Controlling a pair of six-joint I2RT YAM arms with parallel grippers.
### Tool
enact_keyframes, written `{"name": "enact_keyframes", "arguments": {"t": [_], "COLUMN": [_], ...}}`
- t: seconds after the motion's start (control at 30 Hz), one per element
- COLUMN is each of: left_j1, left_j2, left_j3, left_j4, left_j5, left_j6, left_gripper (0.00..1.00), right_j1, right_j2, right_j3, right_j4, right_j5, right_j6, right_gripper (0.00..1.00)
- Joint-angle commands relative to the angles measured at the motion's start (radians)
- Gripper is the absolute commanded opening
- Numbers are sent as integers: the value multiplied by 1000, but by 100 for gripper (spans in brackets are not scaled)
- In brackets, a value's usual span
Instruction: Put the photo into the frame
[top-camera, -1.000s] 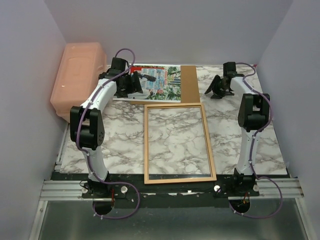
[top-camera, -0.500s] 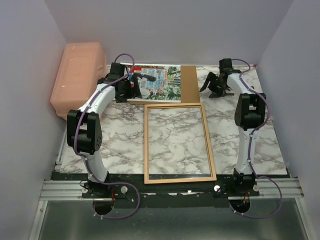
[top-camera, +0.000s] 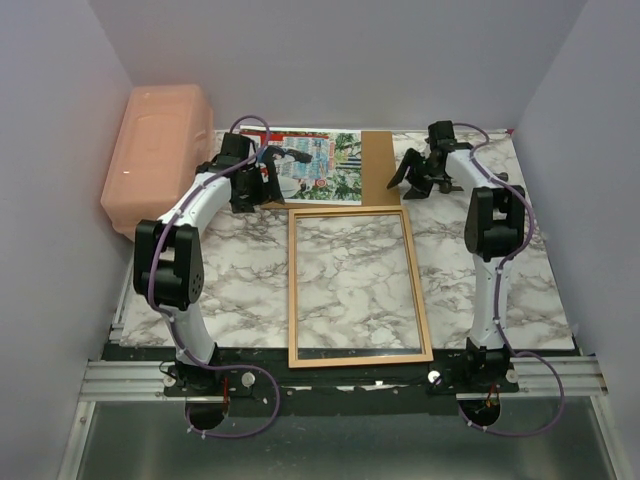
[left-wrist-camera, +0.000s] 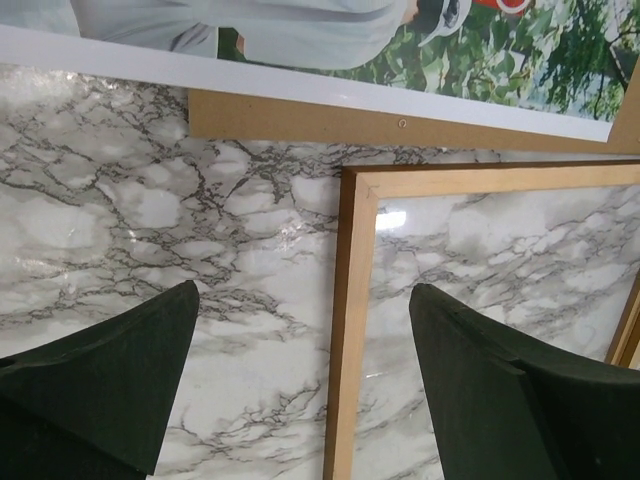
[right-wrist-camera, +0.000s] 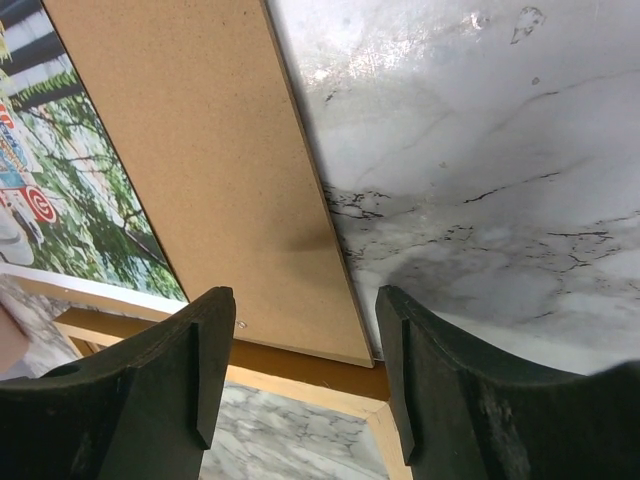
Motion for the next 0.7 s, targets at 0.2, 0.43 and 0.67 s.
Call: {"name": "enact_keyframes", "arguments": {"t": [0.2, 0.43, 0.67], "left_j1": [2, -4, -18], "left_j2": [221, 415, 666], "left_j3": [275, 586, 940], "left_j4": [-144, -357, -607], "left_j5": [-37, -11, 96], "left_j6": [-38, -39, -18], "left_gripper": [89, 87, 81], "right_j1": [1, -3, -6], "right_j2": [104, 130, 131], "right_j3": [7, -26, -27], "right_j4": [-34, 106, 281], "right_j5": [-95, -282, -404], "right_j6": [36, 141, 273], "right_gripper": [66, 66, 65]}}
